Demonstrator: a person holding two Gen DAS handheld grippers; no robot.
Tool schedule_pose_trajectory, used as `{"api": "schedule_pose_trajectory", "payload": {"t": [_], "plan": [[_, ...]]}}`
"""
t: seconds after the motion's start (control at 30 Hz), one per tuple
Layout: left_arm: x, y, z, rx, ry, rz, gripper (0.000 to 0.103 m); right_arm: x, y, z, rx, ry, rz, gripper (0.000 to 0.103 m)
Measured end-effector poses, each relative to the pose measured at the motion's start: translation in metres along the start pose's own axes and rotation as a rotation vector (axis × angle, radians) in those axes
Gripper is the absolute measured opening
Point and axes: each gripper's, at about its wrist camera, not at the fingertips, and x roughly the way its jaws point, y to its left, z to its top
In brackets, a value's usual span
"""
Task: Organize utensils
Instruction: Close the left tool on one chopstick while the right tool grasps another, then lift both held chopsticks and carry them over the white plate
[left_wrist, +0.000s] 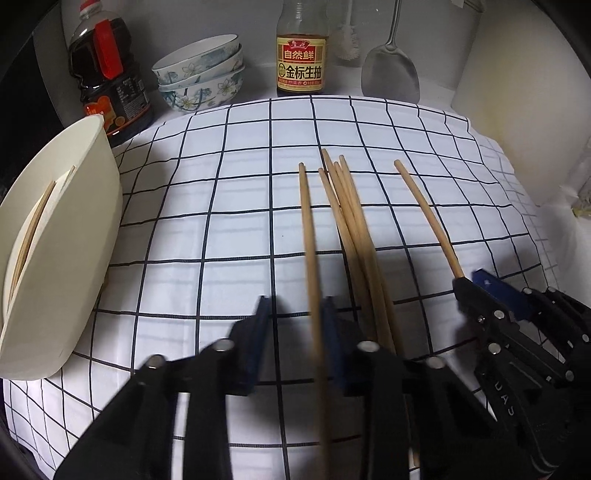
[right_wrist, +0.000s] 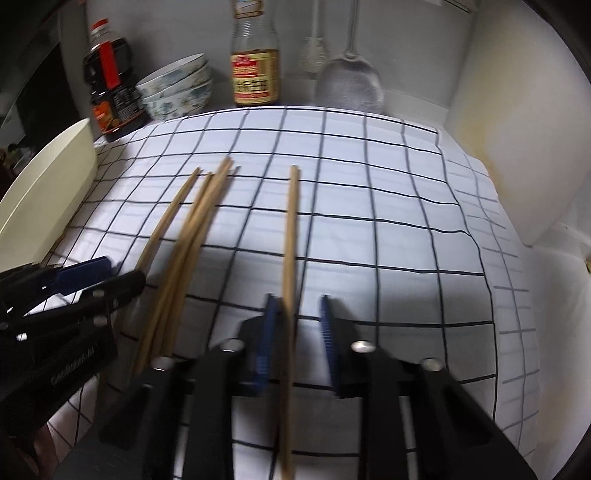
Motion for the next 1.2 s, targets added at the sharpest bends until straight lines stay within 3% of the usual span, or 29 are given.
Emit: {"api": "schedule_pose_trajectory", "payload": {"t": [0.07, 0.37, 0.67, 0.9, 1.2], "plan": [[-0.003, 0.001, -0.003, -0.002, 0.003, -0.004, 0.008, -0.001, 0.0, -0.001, 0.007, 0.004, 0.008, 0.006], [-0.025, 0.011, -0.015, -0.051, 0.029, -0.036, 0.007, -0.02, -0.014, -0.006, 0.119, 0.01, 0.064, 0.006], [-0.095, 0.048, 0.001, -0.077, -0.063, -0.055, 0.007, -0.069, 0.013, 0.023, 0.123, -0.05, 0.121, 0.006], [-0.146, 0.122, 0.014, -0.132, -0.151, -0.022, 0.007, -0.102, 0.078, 0.068, 0.071, -0.131, 0.208, 0.006], [-0.146, 0.228, 0.019, -0.238, -0.15, 0.059, 0.007, -0.082, 0.188, 0.121, -0.013, -0.141, 0.337, 0.006]]}}
